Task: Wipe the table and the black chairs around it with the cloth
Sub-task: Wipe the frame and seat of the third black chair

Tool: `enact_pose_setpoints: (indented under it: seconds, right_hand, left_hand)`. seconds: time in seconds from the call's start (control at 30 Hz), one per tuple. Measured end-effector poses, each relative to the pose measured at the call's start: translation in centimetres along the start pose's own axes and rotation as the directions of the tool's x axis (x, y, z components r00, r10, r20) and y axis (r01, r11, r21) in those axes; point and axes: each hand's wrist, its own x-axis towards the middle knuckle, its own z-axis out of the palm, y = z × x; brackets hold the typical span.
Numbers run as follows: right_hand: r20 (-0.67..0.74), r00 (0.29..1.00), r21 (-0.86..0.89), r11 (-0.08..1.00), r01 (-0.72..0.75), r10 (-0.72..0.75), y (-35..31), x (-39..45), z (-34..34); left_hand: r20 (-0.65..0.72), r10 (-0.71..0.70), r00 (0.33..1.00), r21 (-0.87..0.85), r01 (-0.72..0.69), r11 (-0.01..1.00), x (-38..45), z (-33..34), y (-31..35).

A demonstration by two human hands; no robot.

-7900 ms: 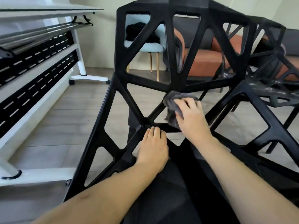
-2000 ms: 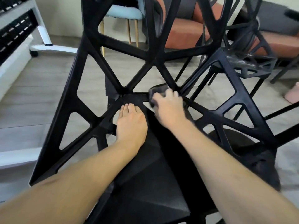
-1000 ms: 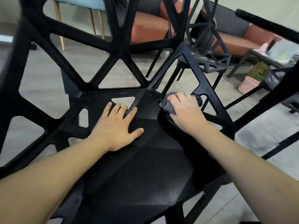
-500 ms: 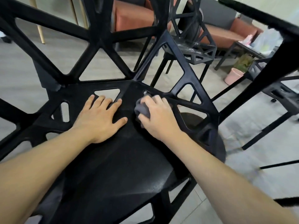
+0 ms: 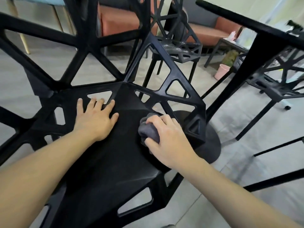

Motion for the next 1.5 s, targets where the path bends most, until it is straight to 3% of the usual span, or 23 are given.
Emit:
enact_pose_setpoints:
  seconds: [0.1,0.2,0.27,0.33,0.43,0.47,0.6,0.7,0.8,0.87,1.0,1.27,1.37,1.5]
  right_hand:
    - [-0.038,0.999,-0.115,0.993,0.013,-0.018,3.0,-0.2,-1.4]
    - [-0.204,0.974,-0.345,0.924,-0.167,0.100,5.8,2.0,-1.6]
    - [-0.244,0.959,-0.355,0.906,-0.229,0.147,5.4,3.3,-1.0]
    - [-0.203,0.975,-0.304,0.941,-0.147,0.087,4.3,3.6,-0.1]
    - [-0.016,0.996,-0.106,0.991,0.084,-0.086,4.5,3.9,-0.3]
    - [0.024,0.992,-0.117,0.985,0.129,-0.127,5.0,4.8,-0.4]
    - [-0.088,0.981,-0.482,0.869,0.112,-0.175,5.9,11.1,0.9]
    - [-0.113,0.949,-0.622,0.766,0.163,-0.294,4.5,14.2,0.7]
    - [-0.401,0.873,-0.567,0.824,0.004,-0.280,5.3,15.9,-3.4]
    - [-0.456,0.868,-0.520,0.850,-0.083,-0.194,7.1,16.9,-5.7]
    - [-0.317,0.935,-0.473,0.881,-0.013,-0.157,9.9,15.6,-5.9]
    - [-0.242,0.959,-0.471,0.846,-0.249,0.147,10.0,0.7,-4.8]
    - [-0.163,0.977,-0.431,0.881,-0.196,0.138,6.8,-3.5,-3.4]
    - [-0.158,0.984,-0.335,0.934,-0.127,0.077,5.9,-3.9,-2.7]
  left_hand:
    - [-0.051,-0.043,0.998,0.063,0.046,0.997,0.1,0.3,0.4]
    - [-0.121,0.131,0.984,0.006,-0.131,0.991,0.3,0.3,0.2]
    - [-0.085,0.227,0.970,-0.096,-0.235,0.967,0.3,0.2,0.9]
    - [-0.026,0.254,0.967,-0.143,-0.255,0.956,-0.2,0.3,1.8]
    - [-0.023,0.254,0.967,-0.138,-0.255,0.957,-0.4,0.4,2.3]
    - [-0.029,0.248,0.968,-0.140,-0.249,0.958,-0.4,0.3,2.1]
    - [-0.022,0.246,0.969,-0.161,-0.246,0.956,-0.4,0.5,2.0]
    - [-0.019,0.240,0.971,-0.153,-0.240,0.959,-0.5,0.4,2.0]
    - [-0.013,0.241,0.970,-0.146,-0.241,0.960,-0.5,0.4,2.1]
    - [-0.015,0.238,0.971,-0.141,-0.238,0.961,-0.4,0.5,2.1]
    - [-0.009,0.238,0.971,-0.143,-0.236,0.961,-0.2,0.6,2.1]
    - [0.008,0.229,0.973,-0.127,-0.226,0.966,-0.2,0.7,2.1]
    - [0.021,0.228,0.973,-0.114,-0.225,0.968,-0.2,0.5,2.1]
    - [0.029,0.228,0.973,-0.100,-0.224,0.969,-0.3,0.4,2.1]
